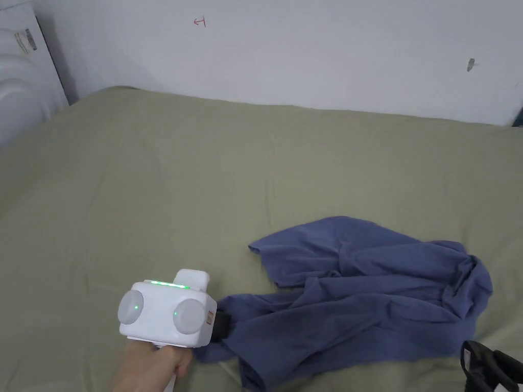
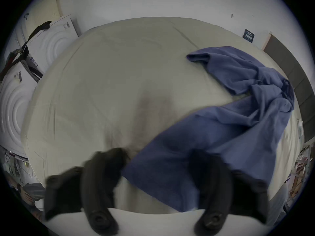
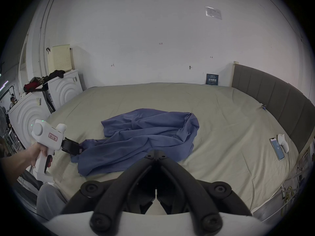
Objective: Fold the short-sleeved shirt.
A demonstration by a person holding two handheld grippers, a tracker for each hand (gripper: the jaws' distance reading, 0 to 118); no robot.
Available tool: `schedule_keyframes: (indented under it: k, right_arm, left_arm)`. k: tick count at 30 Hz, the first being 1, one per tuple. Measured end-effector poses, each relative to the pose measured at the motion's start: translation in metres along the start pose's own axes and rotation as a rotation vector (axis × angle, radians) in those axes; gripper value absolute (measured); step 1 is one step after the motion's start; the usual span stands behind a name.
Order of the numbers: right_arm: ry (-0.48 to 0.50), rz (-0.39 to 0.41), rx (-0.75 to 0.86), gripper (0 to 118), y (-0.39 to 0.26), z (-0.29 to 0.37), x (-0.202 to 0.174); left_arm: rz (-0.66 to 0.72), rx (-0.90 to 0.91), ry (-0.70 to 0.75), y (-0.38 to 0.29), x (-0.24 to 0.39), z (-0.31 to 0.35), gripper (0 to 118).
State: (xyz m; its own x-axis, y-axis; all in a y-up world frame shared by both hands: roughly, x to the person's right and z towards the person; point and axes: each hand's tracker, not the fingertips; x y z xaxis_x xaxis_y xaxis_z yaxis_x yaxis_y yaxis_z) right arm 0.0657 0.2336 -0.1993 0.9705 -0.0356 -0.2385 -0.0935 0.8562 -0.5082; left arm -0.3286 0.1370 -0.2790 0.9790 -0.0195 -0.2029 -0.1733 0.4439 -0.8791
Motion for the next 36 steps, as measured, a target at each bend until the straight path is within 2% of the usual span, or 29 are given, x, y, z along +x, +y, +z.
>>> schedule_keyframes:
  k: [1,6,9,12,14,19,20,22,23,24,25,26,27,28,29,30,33,36]
  right_arm:
    - [-0.001,0.006,-0.003,2,0.0,-0.002,0.001]
    - [-0.006,-0.002,-0.027,2,0.003,-0.015,0.02]
    - [-0.052,0.017,-0.054,2,0.01,-0.036,0.04]
    - [-0.103,0.024,-0.109,2,0.026,-0.071,0.068]
    - [-0.133,-0.002,-0.136,2,0.041,-0.098,0.088]
    - [-0.138,-0.016,-0.175,3,0.087,-0.168,0.125]
    - [-0.133,-0.02,-0.192,27,0.096,-0.183,0.132]
    - [-0.109,-0.034,-0.291,113,0.108,-0.214,0.144]
    - [-0.088,-0.056,-0.339,113,0.107,-0.23,0.15]
    - [-0.074,-0.073,-0.301,106,0.098,-0.241,0.152]
    - [-0.11,-0.041,-0.357,105,0.091,-0.254,0.154]
    - [-0.093,-0.028,-0.423,103,0.08,-0.268,0.156]
    - [-0.055,-0.019,-0.495,95,0.079,-0.273,0.152]
    - [-0.073,-0.001,-0.528,78,0.087,-0.273,0.144]
    - [-0.1,0.041,-0.544,34,0.081,-0.276,0.142]
    - [-0.118,0.073,-0.549,7,0.077,-0.277,0.14]
    - [-0.095,-0.007,-0.524,6,0.063,-0.271,0.146]
    - [-0.109,0.011,-0.465,6,0.08,-0.232,0.134]
  left_arm:
    - [-0.012,0.021,0.005,0.001,0.001,0.004,0]
    - [0.002,0.014,-0.054,0.002,-0.014,0.002,0]
    - [0.037,0.013,-0.098,0.0,-0.022,0.0,0]
    - [0.034,0.012,-0.116,0.002,-0.026,-0.003,0]
    - [0.02,0.025,-0.104,-0.005,-0.013,0.008,0]
    - [0.013,0.014,-0.122,-0.003,-0.013,0.01,0]
    - [0.012,0.014,-0.124,-0.004,-0.011,0.01,0]
    - [0.017,0.01,-0.132,-0.001,-0.016,0.008,0]
    - [0.02,0.012,-0.133,-0.002,-0.015,0.008,0]
    - [0.022,0.013,-0.134,-0.002,-0.014,0.008,0]
    - [0.027,0.013,-0.136,-0.003,-0.014,0.007,0]
    - [0.039,0.011,-0.142,-0.001,-0.018,0.005,0]
    - [0.044,0.012,-0.144,-0.001,-0.018,0.005,0]
    - [0.046,0.011,-0.146,-0.001,-0.018,0.004,0]
    - [0.047,0.009,-0.147,-0.001,-0.018,0.004,0]
    - [0.047,0.008,-0.149,0.0,-0.021,0.002,0]
    - [0.027,-0.003,-0.141,0.005,-0.02,0.001,0]
    - [0.019,-0.005,-0.146,0.012,-0.029,0.009,0]
